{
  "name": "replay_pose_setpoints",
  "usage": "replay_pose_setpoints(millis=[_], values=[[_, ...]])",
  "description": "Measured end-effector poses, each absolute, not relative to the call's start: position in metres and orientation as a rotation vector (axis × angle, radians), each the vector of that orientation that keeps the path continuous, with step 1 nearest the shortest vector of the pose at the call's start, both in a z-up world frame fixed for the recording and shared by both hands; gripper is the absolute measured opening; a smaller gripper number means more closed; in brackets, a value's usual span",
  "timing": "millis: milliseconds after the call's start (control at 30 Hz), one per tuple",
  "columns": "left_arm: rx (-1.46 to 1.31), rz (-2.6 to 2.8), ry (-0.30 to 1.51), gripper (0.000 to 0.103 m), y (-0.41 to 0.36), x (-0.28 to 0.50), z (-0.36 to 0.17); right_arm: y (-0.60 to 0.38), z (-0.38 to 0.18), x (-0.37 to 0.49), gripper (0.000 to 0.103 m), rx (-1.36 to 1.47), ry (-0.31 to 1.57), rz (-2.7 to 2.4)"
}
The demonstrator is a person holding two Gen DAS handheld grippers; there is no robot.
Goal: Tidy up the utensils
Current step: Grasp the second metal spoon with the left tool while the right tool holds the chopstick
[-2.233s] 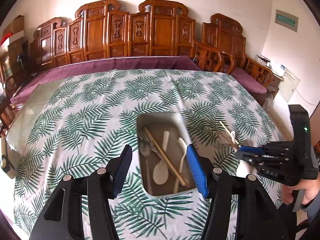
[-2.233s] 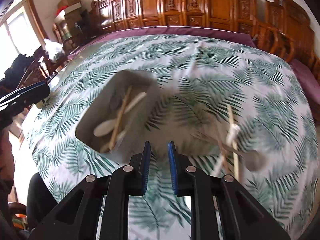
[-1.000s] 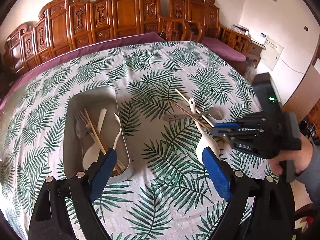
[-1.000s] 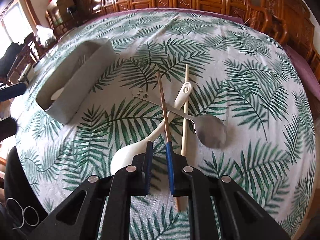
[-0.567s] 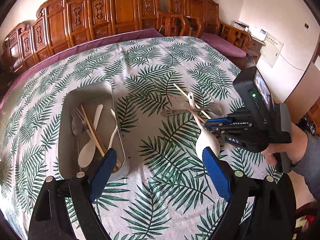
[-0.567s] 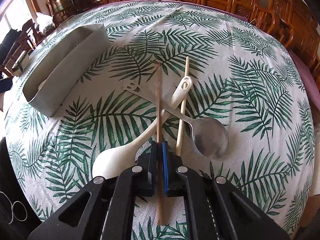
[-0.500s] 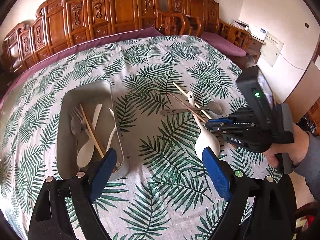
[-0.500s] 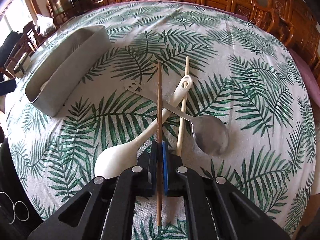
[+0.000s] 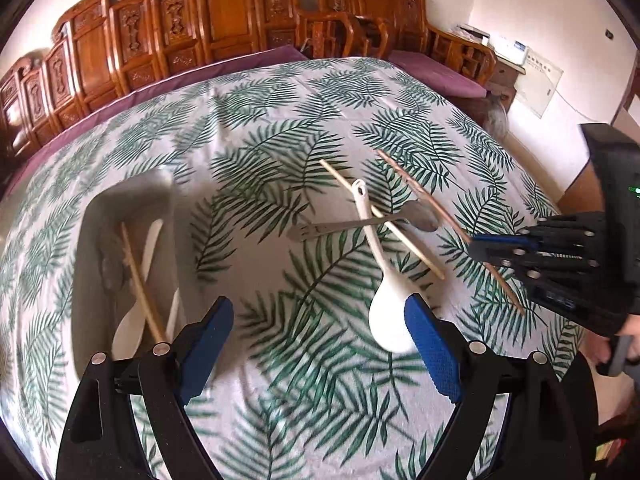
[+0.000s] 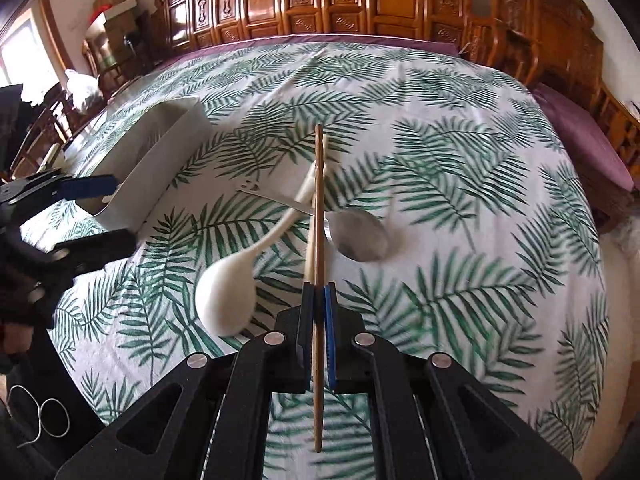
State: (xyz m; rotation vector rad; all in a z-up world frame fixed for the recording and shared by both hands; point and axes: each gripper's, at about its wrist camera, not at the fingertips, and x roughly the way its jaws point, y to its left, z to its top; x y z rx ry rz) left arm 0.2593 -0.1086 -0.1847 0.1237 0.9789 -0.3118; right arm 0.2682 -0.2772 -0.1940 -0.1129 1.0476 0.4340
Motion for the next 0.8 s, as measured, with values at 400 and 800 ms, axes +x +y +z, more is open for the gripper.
replay_pose_setpoints(millis=[400, 800], values=[[0.237, -0.389, 1.010, 0.084, -0.148, 0.323, -0.216, -0.317, -0.186, 0.261, 0.006, -0.050, 1.028, 0.398], [0.358, -0.453, 1.037, 0.084, -0.178, 0.349, -0.236, -0.324, -0.186, 0.261, 0.006, -0.033, 1.026, 0.399]])
